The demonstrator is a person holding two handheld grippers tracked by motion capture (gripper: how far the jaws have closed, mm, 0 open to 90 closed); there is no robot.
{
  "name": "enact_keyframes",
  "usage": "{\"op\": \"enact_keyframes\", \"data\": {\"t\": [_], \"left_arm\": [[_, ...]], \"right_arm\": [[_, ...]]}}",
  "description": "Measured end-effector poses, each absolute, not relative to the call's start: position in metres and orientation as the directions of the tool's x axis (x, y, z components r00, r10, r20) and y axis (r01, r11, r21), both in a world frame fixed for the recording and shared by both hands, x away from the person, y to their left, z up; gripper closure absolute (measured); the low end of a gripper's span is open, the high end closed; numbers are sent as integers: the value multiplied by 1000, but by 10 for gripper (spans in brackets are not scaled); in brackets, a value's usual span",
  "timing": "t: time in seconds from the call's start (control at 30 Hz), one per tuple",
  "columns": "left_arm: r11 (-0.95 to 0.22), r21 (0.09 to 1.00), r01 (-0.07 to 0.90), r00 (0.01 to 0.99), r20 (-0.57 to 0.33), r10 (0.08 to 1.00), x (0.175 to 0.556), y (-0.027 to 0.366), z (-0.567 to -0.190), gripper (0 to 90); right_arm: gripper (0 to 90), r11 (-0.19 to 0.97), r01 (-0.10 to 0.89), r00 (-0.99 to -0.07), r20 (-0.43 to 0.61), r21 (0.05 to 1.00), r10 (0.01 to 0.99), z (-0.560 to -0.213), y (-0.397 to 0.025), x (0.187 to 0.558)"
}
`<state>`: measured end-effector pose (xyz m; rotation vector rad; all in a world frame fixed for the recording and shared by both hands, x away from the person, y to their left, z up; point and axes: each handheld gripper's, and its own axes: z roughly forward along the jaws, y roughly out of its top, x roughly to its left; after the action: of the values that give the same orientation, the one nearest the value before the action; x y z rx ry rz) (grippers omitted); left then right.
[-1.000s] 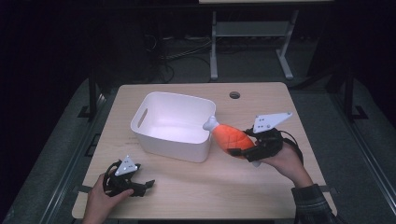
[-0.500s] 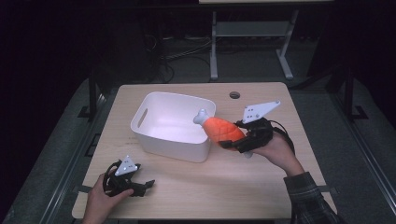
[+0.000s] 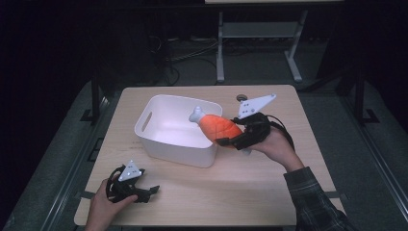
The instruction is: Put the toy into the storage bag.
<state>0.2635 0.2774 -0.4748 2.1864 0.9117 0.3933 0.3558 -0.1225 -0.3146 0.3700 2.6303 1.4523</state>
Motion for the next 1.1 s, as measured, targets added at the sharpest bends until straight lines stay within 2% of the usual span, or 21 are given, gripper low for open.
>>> {"op": "enact_keyframes", "data": {"t": [1.1], "left_arm": [[-488,722,490,703,3,711,264,277,-475,126]], "right_arm": [[378,587,104,-984,-2,803,178,-298,-48,395]]}}
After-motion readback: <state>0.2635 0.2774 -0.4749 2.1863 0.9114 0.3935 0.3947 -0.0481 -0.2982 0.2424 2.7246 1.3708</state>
